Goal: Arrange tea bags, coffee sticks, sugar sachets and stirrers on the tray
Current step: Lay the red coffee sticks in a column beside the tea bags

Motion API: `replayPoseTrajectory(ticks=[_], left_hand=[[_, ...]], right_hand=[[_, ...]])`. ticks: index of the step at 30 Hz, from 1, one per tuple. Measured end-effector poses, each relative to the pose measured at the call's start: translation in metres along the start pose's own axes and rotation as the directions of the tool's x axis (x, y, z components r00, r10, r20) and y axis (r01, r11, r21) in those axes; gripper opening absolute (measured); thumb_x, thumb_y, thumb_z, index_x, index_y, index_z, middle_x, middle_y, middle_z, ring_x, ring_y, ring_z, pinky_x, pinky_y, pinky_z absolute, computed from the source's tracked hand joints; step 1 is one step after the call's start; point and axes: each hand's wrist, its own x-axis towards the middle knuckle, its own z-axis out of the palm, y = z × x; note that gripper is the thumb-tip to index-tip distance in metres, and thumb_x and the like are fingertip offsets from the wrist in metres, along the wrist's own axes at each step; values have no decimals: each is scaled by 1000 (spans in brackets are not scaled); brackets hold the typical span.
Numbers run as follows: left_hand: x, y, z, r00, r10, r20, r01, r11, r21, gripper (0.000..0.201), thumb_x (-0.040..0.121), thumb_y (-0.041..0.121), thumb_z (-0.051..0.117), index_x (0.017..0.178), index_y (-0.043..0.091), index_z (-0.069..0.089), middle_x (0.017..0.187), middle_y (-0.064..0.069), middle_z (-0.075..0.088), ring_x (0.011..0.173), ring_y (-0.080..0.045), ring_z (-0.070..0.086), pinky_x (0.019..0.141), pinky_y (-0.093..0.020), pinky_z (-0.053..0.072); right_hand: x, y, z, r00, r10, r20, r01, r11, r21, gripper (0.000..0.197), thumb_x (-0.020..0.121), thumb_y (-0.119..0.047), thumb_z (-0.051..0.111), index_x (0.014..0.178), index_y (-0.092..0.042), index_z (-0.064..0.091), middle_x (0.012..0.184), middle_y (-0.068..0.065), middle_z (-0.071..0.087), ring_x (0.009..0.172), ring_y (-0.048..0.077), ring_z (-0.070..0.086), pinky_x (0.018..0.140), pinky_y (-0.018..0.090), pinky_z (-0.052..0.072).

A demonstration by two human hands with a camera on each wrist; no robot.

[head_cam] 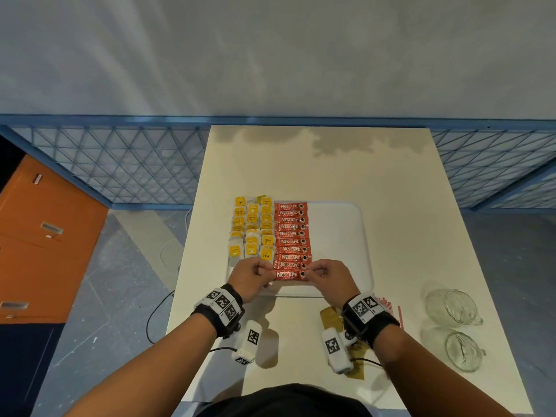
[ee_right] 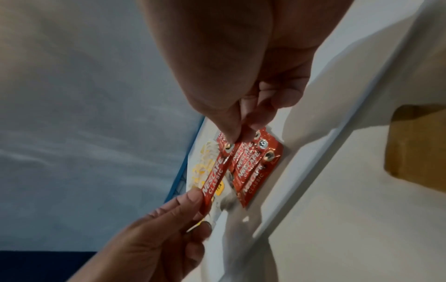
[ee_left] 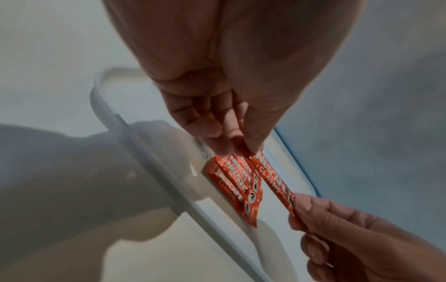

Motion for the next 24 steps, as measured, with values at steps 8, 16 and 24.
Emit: replayPoseTrajectory(ticks=[8, 16, 24], left_hand=[[11, -12, 11, 999, -26, -24, 34, 910, 412, 10, 84, 17, 74, 75, 17, 71, 75, 2, 72, 71, -12, 66, 69, -25, 52], [14, -10, 15, 997, -56, -51, 74, 858, 509, 13, 83, 18, 73, 71, 21, 68, 74, 5, 72, 72, -12, 66, 72, -27, 54], [15, -15, 18, 996, -47, -73, 78, 853, 517, 15, 82, 24, 76, 73, 23, 64, 77, 6, 71, 76, -13, 67, 77, -32, 56]], right_hand=[[2, 10, 9, 996, 93, -2, -91, 976, -196, 5, 88, -26, 74, 86, -27, 69, 89, -9, 72, 83, 7, 67, 73, 24, 54], [6, 18, 20, 995, 102, -14, -101, 944, -313, 5, 89, -30, 73, 89, -27, 69, 94, -7, 72, 86, 11, 67, 81, 32, 57], [3, 17, 15, 997, 72, -41, -82, 933, -352, 18, 91, -31, 70, 79, -32, 57, 84, -9, 69, 76, 12, 66, 74, 33, 59]])
